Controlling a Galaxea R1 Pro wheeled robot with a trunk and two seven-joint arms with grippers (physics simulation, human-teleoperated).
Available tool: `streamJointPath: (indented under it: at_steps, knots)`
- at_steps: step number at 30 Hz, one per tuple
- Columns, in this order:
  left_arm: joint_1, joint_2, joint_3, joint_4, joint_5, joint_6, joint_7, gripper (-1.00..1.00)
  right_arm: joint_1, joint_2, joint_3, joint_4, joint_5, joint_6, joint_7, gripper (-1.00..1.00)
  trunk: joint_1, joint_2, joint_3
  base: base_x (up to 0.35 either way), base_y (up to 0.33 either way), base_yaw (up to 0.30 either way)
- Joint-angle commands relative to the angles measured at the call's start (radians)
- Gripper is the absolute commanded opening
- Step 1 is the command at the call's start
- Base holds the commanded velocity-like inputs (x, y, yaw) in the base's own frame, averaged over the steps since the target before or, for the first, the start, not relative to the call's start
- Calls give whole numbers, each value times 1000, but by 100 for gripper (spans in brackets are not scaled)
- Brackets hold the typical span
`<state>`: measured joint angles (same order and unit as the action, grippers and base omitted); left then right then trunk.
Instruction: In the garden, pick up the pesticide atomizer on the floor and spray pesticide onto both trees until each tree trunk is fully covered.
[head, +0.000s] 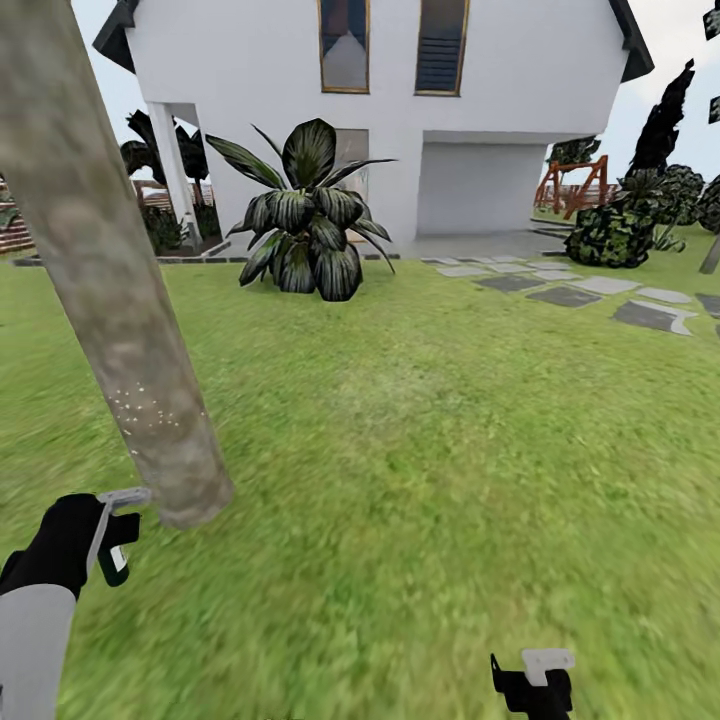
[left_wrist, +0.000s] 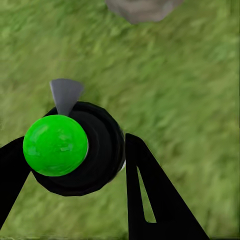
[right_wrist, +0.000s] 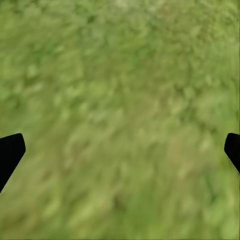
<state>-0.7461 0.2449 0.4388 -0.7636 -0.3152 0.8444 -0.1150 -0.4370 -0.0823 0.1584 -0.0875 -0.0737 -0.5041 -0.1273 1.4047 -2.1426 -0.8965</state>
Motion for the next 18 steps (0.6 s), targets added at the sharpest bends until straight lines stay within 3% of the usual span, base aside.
streamJointPath:
  at_steps: [1,8,18]
  knots:
    - [-1,-1,3,-1,-11,4,-9,-100,0,0,9,0,-8,-2,-3,100,0,0,-1,0,-275,222]
    - [-2,-2,3,-6,-10,4,-6,-100,0,0,9,0,-8,-2,-3,100,0,0,-1,31,-274,45]
    - [-2,-8,4,-10,-10,4,-5,-100,0,1,9,0,-8,-2,-3,100,0,0,-1,172,-242,6]
